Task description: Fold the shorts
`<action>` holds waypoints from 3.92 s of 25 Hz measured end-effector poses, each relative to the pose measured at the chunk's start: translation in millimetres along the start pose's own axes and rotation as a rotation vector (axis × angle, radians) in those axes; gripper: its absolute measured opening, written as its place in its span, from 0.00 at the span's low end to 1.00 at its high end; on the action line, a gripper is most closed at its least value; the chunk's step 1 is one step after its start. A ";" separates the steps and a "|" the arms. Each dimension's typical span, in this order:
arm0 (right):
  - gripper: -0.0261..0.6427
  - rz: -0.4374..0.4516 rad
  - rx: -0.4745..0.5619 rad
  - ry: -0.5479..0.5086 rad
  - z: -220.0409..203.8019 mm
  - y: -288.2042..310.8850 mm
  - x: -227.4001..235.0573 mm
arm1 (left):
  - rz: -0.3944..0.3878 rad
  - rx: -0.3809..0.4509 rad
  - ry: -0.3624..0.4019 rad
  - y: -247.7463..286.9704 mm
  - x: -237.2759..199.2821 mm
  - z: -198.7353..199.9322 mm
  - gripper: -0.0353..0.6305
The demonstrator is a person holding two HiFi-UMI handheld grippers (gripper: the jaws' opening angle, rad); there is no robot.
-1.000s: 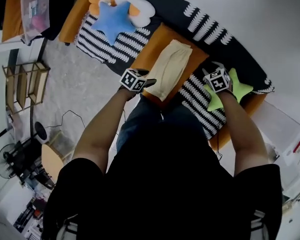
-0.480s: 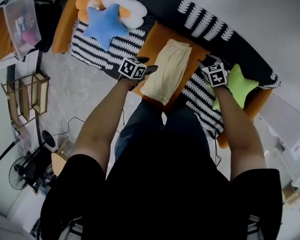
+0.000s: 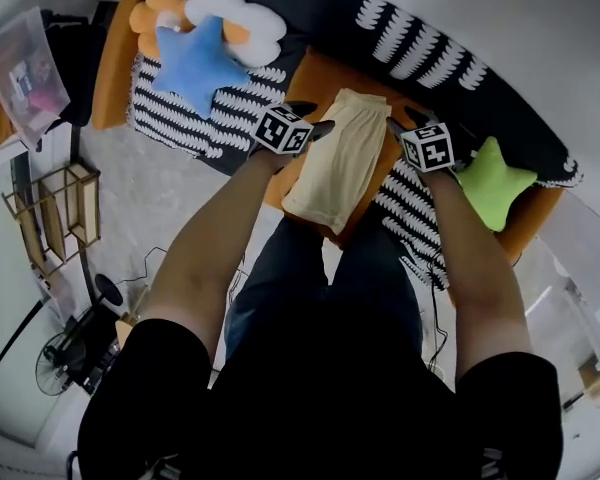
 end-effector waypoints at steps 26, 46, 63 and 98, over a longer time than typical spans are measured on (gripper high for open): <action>0.19 0.249 -0.069 0.116 -4.6 88.7 4.9 | -0.111 -0.064 -0.030 96.6 -55.7 11.1 0.25; 0.15 0.220 0.154 -0.181 83.0 10.2 -20.1 | -0.136 0.154 0.245 19.2 -45.9 82.4 0.18; 0.15 0.329 0.060 -0.542 19.8 -26.9 -142.6 | -0.093 0.074 0.462 -36.7 13.1 -31.0 0.12; 0.18 0.346 -0.296 -1.007 -174.4 32.4 -245.4 | -0.031 -0.140 0.685 -28.4 81.5 -214.3 0.15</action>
Point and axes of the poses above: the fingertips, and each gripper's own axes: y forward along the fingers, x to its right, z out of its top, the point moved 6 cm from there along -y, backward along the fingers, and after that the axes turned 6 degrees about y, right-handed, at the moved point
